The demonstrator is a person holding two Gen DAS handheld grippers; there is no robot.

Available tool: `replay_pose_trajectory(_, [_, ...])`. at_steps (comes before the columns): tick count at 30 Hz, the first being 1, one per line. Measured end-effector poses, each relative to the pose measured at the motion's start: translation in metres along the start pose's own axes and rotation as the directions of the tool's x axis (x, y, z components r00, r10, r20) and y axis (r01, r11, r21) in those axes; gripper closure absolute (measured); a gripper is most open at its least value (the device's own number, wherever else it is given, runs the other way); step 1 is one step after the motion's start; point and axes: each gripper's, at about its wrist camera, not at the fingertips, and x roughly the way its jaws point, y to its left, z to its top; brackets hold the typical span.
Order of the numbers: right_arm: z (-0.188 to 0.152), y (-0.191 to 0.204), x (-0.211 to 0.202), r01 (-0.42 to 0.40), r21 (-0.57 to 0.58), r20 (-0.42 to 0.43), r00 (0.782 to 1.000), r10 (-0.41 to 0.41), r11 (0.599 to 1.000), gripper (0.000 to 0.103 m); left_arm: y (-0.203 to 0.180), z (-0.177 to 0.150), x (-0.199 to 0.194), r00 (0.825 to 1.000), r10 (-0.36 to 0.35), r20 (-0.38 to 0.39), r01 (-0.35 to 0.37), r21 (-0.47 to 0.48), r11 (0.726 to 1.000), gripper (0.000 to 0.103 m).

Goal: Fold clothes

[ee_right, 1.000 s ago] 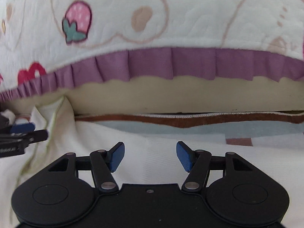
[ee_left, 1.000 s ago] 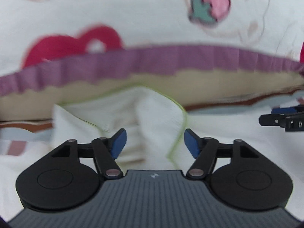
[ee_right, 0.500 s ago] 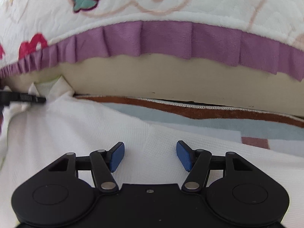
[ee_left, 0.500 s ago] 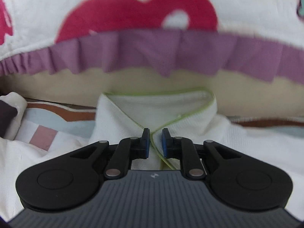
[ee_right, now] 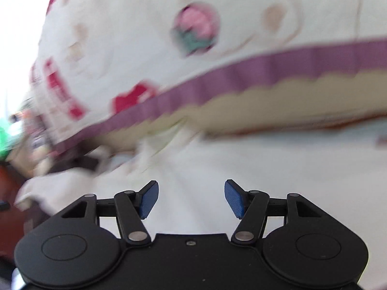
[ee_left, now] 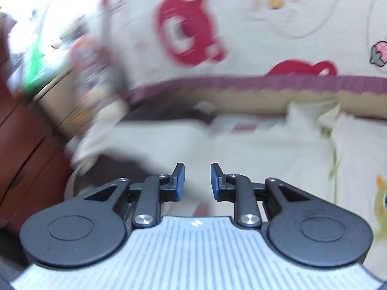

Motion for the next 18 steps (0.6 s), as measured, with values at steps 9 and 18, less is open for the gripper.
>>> replay_pose_trajectory(9, [-0.146, 0.078, -0.038, -0.258, 0.154, -0.192, 0.939, 0.285, 0.954, 0.036, 0.08, -0.099, -0.084, 0.988, 0.005, -0.155, -0.067, -0.399, 0.914, 0.07])
replay_pose_trajectory(18, [-0.234, 0.159, -0.049, -0.278, 0.094, -0.365, 0.884, 0.293, 0.956, 0.04, 0.069, -0.131, -0.109, 0.992, -0.033, -0.121, -0.028, -0.475, 0.879, 0.067])
